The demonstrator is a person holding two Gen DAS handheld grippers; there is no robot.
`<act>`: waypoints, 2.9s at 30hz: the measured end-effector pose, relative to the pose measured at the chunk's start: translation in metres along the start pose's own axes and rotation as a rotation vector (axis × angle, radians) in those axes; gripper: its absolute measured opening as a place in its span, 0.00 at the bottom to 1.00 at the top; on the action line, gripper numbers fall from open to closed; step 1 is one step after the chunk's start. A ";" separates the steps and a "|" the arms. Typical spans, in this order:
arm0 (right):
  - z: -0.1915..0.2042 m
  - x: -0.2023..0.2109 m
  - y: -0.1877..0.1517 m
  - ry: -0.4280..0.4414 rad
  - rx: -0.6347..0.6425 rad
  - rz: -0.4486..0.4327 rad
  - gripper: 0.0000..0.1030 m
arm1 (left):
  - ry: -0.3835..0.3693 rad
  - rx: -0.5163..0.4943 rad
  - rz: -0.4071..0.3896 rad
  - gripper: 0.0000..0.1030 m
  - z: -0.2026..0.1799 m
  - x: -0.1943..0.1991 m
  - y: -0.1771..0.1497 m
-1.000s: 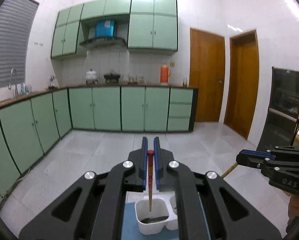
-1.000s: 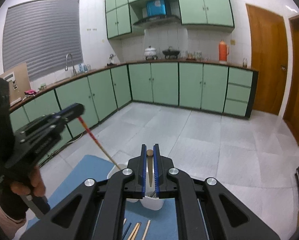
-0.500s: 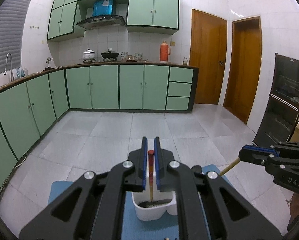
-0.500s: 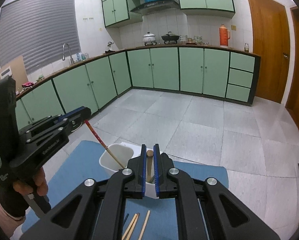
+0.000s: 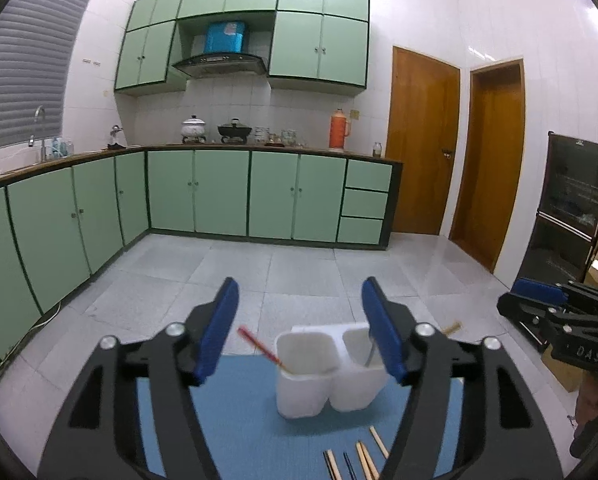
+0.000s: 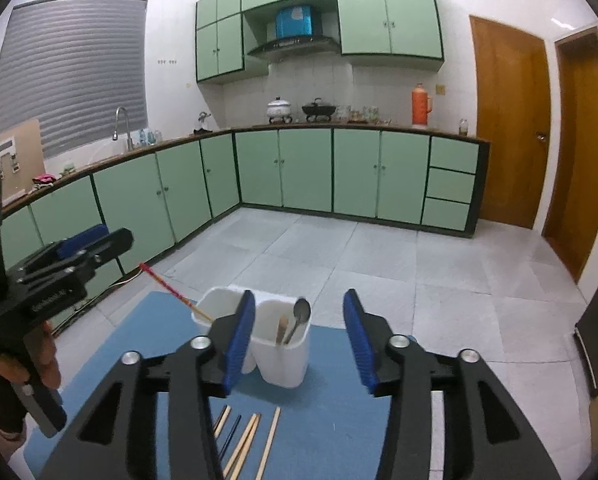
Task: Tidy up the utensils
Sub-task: 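Move both open tools back over the remaining chopsticks, then grasp a red-patterned chopstick with the right gripper while the left grasps a black chopstick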
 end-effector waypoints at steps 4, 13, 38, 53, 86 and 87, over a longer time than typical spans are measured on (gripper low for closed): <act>0.009 0.022 -0.036 -0.033 -0.007 0.000 0.62 | 0.025 -0.015 0.011 0.72 -0.005 0.030 -0.028; 0.023 0.052 -0.145 -0.072 -0.071 0.126 0.69 | 0.044 -0.058 0.187 0.82 -0.014 0.071 -0.119; 0.061 0.043 -0.266 -0.054 -0.076 0.335 0.24 | 0.066 -0.049 0.437 0.78 -0.009 0.102 -0.235; 0.041 0.048 -0.266 -0.077 -0.099 0.341 0.06 | -0.026 -0.089 0.516 0.75 -0.044 0.099 -0.262; 0.042 0.050 -0.270 -0.067 -0.112 0.325 0.06 | -0.002 -0.092 0.516 0.39 -0.049 0.103 -0.269; 0.041 0.049 -0.270 -0.067 -0.113 0.325 0.06 | -0.009 -0.095 0.513 0.33 -0.051 0.104 -0.269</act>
Point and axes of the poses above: each gripper's, at about its wrist camera, not at the fingertips, and x roughly against the way its jaws point, z to its left, y to its top, the point moved 1 cm from there along -x, roughly the way its jaws point, and after that the axes turned 2 degrees about -z, right-handed, at the moved point
